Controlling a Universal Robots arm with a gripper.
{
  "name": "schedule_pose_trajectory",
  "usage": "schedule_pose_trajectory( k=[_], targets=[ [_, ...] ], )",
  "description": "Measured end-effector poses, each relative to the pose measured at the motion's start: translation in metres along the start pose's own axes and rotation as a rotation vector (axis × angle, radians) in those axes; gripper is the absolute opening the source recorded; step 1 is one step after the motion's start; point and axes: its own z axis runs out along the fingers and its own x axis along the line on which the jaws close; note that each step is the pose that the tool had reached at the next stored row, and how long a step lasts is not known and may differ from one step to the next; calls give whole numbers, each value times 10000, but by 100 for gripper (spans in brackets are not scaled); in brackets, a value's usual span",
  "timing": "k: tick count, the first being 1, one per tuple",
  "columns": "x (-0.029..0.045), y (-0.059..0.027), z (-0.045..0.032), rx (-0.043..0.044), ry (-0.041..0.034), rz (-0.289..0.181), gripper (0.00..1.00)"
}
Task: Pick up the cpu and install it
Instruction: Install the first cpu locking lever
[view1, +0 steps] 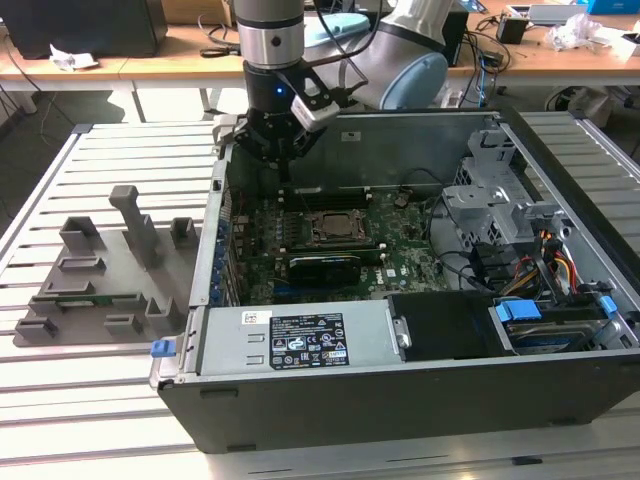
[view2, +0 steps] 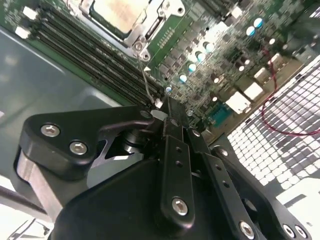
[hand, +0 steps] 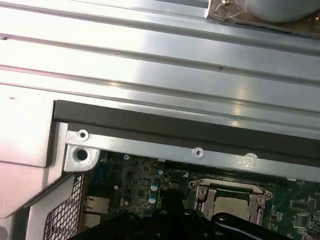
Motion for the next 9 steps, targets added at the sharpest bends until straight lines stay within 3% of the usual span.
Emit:
schedule_pose_trajectory(
  k=[3, 9],
  targets=[
    [-10, 7, 66, 0, 1, 0, 11],
    [-112, -8, 85, 3, 2, 18, 11]
  ],
)
